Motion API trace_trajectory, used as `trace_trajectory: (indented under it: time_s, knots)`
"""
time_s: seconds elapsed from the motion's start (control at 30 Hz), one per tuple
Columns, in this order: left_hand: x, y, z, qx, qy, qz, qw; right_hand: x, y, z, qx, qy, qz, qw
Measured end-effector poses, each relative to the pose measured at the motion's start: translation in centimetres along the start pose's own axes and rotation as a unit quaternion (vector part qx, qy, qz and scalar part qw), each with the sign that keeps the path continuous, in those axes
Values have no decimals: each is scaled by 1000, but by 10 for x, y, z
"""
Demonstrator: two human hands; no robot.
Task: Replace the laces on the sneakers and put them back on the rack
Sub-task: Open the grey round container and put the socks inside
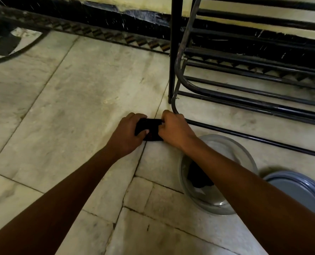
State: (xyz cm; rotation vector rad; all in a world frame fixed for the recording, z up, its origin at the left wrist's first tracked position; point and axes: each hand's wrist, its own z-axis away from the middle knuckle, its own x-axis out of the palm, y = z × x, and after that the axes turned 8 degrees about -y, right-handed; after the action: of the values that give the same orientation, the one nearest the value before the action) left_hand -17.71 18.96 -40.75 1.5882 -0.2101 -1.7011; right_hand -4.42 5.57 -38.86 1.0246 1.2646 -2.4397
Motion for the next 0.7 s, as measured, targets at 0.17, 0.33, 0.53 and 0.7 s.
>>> trace_trajectory:
  time_s: [0.17, 0.33, 0.53, 0.7]
  knots:
    - [-4, 6, 3, -65, -66, 3, 996, 10, 0, 0, -31, -73, 45, 996]
    - [-10, 21, 17, -100, -65, 88, 989, -9, -5, 16, -87, -60, 41, 994]
    - [-7, 79, 45, -77, 29, 283, 956, -35, 0, 71, -97, 55, -173, 979]
    - [14, 119, 63, -19, -44, 315, 948, -61, 32, 129, -100, 52, -290, 950]
